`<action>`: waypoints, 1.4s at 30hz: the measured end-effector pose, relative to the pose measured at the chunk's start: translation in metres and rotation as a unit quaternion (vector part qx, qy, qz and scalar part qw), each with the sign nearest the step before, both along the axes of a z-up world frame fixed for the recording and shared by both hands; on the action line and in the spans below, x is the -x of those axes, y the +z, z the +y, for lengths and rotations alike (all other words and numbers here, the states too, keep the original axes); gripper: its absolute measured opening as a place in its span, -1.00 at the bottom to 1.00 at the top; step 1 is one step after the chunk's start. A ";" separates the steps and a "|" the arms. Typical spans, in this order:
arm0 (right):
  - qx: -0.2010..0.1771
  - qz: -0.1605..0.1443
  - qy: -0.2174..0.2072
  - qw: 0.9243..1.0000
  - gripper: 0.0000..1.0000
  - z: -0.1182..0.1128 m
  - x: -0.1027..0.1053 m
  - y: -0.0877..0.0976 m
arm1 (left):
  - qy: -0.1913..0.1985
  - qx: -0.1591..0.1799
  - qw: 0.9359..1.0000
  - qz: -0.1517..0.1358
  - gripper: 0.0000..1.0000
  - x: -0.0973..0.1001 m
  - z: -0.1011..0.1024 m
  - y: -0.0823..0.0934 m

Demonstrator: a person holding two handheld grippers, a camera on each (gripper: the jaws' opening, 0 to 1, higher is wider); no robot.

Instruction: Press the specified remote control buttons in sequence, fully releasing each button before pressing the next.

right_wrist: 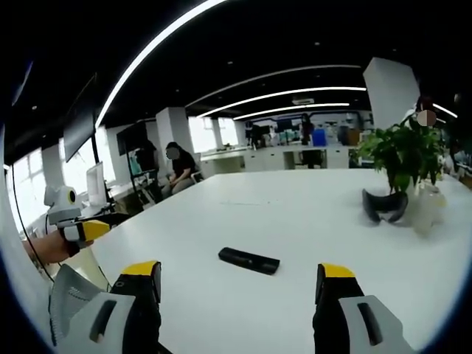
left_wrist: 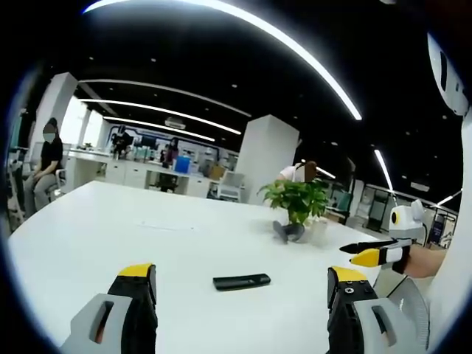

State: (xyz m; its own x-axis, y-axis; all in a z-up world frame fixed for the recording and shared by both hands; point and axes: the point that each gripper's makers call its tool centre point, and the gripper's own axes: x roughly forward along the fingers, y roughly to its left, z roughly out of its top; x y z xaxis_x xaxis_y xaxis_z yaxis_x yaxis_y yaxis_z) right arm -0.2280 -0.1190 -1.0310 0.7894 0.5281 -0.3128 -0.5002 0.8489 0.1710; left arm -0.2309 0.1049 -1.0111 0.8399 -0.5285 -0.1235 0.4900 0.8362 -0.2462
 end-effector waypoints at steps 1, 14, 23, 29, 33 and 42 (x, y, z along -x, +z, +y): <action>0.000 0.000 0.000 1.000 0.72 0.000 0.000 0.000 | 0.000 0.001 1.000 0.000 1.00 0.000 0.000 0.000; -0.003 0.001 -0.007 1.000 0.71 -0.002 -0.002 0.000 | -0.009 0.000 1.000 0.001 1.00 -0.005 -0.003 0.000; -0.004 0.003 -0.011 1.000 0.69 -0.002 -0.001 0.000 | -0.014 0.000 1.000 0.003 1.00 -0.005 -0.005 -0.001; -0.004 0.004 -0.014 1.000 0.67 -0.005 0.000 -0.001 | -0.019 0.000 1.000 0.005 1.00 -0.006 -0.008 -0.002; -0.004 0.003 -0.017 1.000 0.67 -0.006 -0.001 0.000 | -0.020 -0.012 1.000 0.003 1.00 -0.006 -0.006 -0.003; -0.002 0.002 -0.021 1.000 0.67 -0.008 -0.002 0.000 | -0.044 -0.052 0.998 0.015 1.00 -0.004 -0.004 -0.015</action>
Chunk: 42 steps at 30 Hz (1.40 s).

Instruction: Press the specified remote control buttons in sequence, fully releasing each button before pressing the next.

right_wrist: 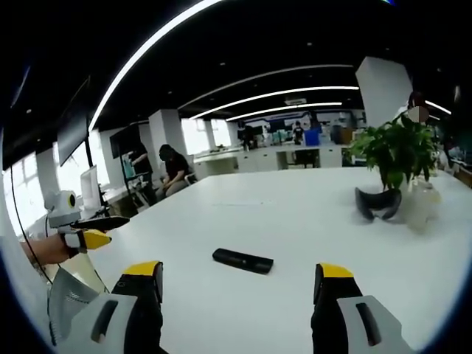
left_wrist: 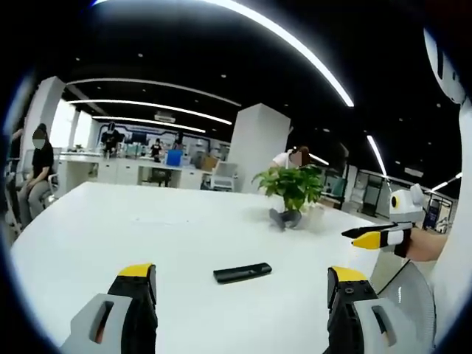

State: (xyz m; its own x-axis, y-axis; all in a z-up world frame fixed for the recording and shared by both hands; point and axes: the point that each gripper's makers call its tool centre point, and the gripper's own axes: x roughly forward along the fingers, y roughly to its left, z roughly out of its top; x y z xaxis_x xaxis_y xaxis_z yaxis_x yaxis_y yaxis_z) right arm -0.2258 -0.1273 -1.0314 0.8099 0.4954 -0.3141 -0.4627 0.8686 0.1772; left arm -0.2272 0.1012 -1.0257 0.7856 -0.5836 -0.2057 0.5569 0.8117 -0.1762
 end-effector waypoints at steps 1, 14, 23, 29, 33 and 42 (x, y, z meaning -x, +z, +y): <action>0.000 0.000 0.000 1.000 0.67 0.000 0.000 0.000 | -0.001 -0.004 1.000 0.002 1.00 0.000 0.001 -0.001; -0.001 0.004 -0.001 1.000 0.65 -0.002 0.001 -0.003 | -0.035 -0.063 0.997 0.017 1.00 -0.025 0.011 -0.012; 0.006 0.006 -0.006 1.000 0.63 -0.007 0.001 -0.007 | -0.068 -0.091 0.993 0.041 1.00 -0.044 0.006 -0.026; 0.005 0.009 -0.010 1.000 0.62 -0.009 0.002 -0.007 | -0.097 -0.106 0.988 0.059 1.00 -0.052 -0.005 -0.037; 0.003 0.010 -0.014 1.000 0.61 -0.011 0.002 -0.007 | -0.115 -0.121 0.984 0.069 1.00 -0.056 -0.013 -0.046; 0.005 0.015 -0.015 1.000 0.60 -0.012 0.003 -0.010 | -0.157 -0.161 0.970 0.090 1.00 -0.062 -0.028 -0.073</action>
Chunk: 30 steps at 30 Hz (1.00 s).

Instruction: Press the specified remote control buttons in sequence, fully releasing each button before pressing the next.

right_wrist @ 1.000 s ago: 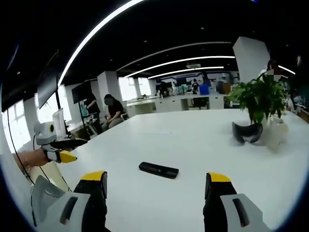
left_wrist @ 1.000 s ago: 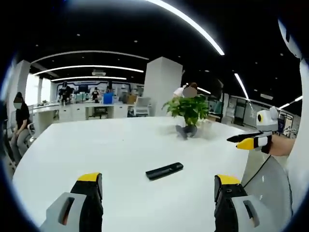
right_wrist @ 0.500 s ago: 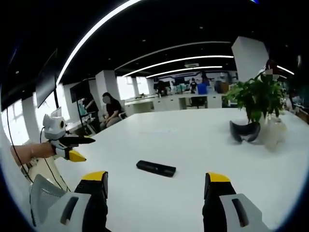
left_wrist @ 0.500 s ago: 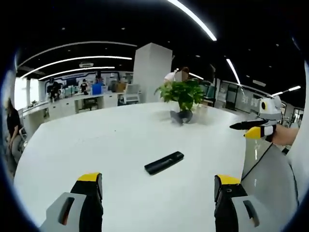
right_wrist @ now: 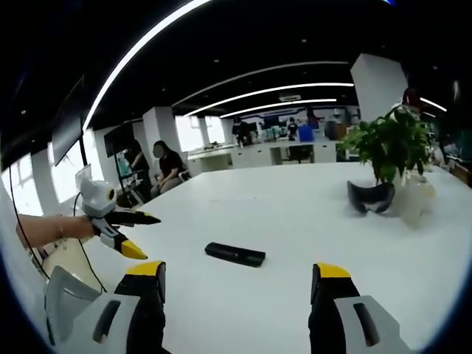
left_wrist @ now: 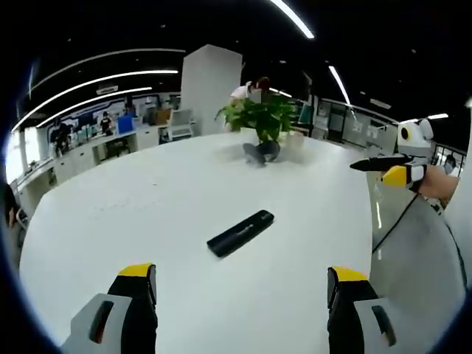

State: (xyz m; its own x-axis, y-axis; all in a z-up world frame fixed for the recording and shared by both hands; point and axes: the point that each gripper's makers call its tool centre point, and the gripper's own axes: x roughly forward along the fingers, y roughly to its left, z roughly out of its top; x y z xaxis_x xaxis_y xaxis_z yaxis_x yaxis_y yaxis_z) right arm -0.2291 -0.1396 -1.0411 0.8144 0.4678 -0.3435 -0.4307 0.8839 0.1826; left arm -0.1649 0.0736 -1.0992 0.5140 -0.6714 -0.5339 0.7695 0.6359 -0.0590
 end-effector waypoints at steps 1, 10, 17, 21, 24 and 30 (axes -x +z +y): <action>0.001 0.001 0.000 1.000 0.60 0.000 0.000 0.000 | -0.010 -0.010 1.000 0.004 1.00 0.001 -0.002 -0.005; -0.001 0.010 0.003 1.000 0.58 0.000 0.003 -0.003 | -0.066 -0.053 0.996 0.013 1.00 -0.005 -0.018 -0.023; 0.002 0.015 0.008 1.000 0.56 0.001 0.005 -0.007 | -0.098 -0.077 0.992 0.019 0.96 -0.015 -0.027 -0.032; 0.000 0.018 0.007 1.000 0.56 0.001 0.005 -0.008 | -0.109 -0.083 0.990 0.026 0.96 -0.021 -0.034 -0.038; 0.000 0.019 0.005 1.000 0.56 -0.001 0.005 -0.008 | -0.127 -0.100 0.986 0.031 0.96 -0.023 -0.039 -0.044; -0.001 0.020 0.001 1.000 0.56 -0.005 0.005 -0.009 | -0.147 -0.111 0.982 0.040 0.96 -0.030 -0.051 -0.049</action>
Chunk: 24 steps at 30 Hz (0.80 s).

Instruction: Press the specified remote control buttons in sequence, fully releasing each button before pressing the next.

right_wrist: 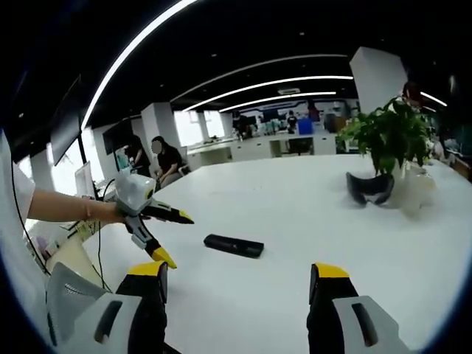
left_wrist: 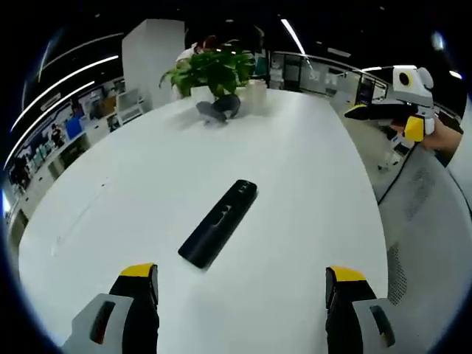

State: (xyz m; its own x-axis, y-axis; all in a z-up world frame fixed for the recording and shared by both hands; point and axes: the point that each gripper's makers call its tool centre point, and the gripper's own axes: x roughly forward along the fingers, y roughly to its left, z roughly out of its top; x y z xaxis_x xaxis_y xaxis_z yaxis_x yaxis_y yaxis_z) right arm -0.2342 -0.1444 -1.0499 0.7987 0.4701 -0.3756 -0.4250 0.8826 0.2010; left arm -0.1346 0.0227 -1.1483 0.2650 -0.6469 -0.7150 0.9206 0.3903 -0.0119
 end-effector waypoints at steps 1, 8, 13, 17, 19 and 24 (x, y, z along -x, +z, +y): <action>0.000 0.001 -0.001 1.000 0.56 0.000 0.000 0.000 | -0.006 0.000 1.000 0.001 0.96 -0.001 -0.003 0.000; 0.001 0.005 -0.008 1.000 0.55 -0.006 0.002 -0.002 | -0.035 -0.022 0.999 0.000 0.93 -0.013 -0.017 -0.005; 0.001 0.008 -0.012 1.000 0.55 -0.010 0.004 -0.003 | -0.047 -0.038 0.998 0.000 0.92 -0.025 -0.023 -0.010; 0.002 0.012 -0.016 1.000 0.55 -0.014 0.005 -0.004 | -0.059 -0.050 0.997 0.005 0.90 -0.031 -0.026 -0.014; 0.001 0.012 -0.018 1.000 0.55 -0.015 0.005 -0.004 | -0.067 -0.058 0.996 0.007 0.88 -0.033 -0.028 -0.017; 0.003 0.014 -0.021 1.000 0.53 -0.017 0.004 -0.003 | -0.085 -0.081 0.993 0.012 0.73 -0.039 -0.029 -0.025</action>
State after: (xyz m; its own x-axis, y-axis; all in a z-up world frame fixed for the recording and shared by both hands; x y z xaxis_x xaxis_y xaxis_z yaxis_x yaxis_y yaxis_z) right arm -0.2380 -0.1615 -1.0525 0.8069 0.4347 -0.4000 -0.3827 0.9005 0.2066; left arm -0.0952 -0.0059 -1.1736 0.1438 -0.5562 -0.8185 0.9734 0.2287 0.0156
